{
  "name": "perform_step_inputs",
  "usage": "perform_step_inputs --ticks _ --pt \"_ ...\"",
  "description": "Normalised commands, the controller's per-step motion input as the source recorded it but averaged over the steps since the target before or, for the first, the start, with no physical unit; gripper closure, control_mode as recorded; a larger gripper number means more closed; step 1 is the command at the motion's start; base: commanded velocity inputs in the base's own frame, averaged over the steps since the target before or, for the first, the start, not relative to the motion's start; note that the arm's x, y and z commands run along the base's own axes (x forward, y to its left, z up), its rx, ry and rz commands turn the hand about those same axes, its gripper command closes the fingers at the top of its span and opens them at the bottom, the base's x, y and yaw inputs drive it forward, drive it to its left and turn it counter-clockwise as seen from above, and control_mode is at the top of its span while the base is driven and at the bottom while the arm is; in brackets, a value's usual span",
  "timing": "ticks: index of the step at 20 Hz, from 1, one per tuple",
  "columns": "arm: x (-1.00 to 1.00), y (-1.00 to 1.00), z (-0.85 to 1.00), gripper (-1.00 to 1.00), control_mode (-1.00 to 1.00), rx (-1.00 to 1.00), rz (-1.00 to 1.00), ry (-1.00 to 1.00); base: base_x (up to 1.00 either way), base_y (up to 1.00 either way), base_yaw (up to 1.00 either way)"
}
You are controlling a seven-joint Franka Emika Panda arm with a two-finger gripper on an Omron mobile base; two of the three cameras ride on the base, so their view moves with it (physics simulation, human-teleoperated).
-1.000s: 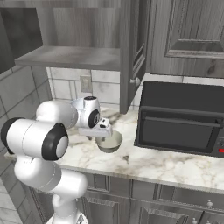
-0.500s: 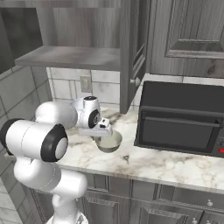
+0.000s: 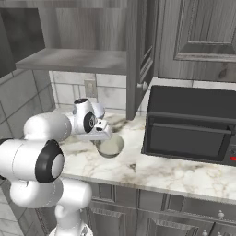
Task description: Pick up the bowls on the counter and stack them on top of one another in the open cabinet. Place the smaller bowl on top of the larger bowl.
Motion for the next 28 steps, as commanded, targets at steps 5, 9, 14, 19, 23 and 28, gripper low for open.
perform_step_inputs --ticks 5,9,14,19,23,28 --pt "0.0 0.46 0.49 1.0 -1.0 -0.19 0.0 -0.01 0.0 0.0 0.0" --pt "0.0 0.27 0.48 1.0 -1.0 -0.14 0.0 0.0 0.0 0.0 0.0" --pt "0.02 0.26 0.43 1.0 -1.0 -0.11 0.05 0.0 0.0 0.0 0.0" --pt "0.06 0.23 0.23 1.0 -1.0 -0.08 0.15 0.05 0.0 0.0 0.0" --pt "0.12 0.1 0.15 1.0 -1.0 -0.05 0.24 0.05 0.0 0.0 0.0" --pt "0.12 0.01 0.14 1.0 -1.0 -0.03 0.28 0.0 0.0 0.0 0.0"
